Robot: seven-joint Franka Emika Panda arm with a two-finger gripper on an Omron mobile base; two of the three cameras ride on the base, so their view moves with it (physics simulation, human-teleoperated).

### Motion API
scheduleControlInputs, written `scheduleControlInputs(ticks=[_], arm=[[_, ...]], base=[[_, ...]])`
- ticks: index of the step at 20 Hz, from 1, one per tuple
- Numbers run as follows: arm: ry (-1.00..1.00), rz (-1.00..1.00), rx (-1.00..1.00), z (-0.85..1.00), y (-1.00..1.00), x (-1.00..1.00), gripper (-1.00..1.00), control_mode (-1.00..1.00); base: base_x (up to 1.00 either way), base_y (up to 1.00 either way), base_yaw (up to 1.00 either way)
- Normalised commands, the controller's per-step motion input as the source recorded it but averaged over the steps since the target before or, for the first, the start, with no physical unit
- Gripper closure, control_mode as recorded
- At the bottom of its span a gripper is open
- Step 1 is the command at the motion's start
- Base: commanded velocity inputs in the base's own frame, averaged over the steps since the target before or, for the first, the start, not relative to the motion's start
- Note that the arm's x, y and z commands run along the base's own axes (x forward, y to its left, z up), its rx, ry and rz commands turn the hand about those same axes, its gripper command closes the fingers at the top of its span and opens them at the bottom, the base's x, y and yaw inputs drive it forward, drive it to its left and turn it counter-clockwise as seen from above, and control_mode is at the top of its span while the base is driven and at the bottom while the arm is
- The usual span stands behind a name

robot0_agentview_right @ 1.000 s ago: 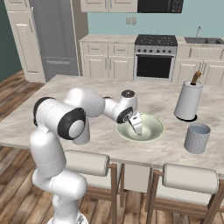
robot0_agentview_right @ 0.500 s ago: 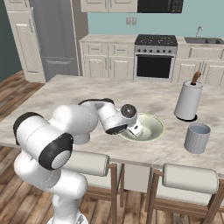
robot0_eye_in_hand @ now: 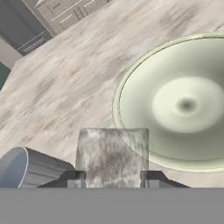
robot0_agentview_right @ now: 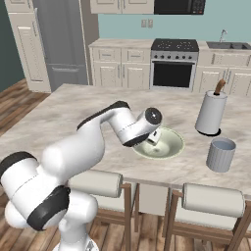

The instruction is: There are four ice cubes in the ice bowl. Place two ice cubes in each glass of water.

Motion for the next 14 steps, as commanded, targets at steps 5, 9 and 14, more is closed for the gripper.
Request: scheduleControlInputs(ticks=[5, 9, 14], arm=[[0.00, 0.25, -0.09, 0.73, 0.54, -0.33, 1.00, -1.00], [0.00, 0.21, -0.13, 0.47, 0.69, -0.35, 1.00, -1.00], [0.00, 0.18, -0.17, 0.26, 0.73, -0.36, 1.00, -1.00]], base=[[0.00, 0.00, 0.00], [0.00, 0.00, 0.00], [0.00, 0.00, 0.00]])
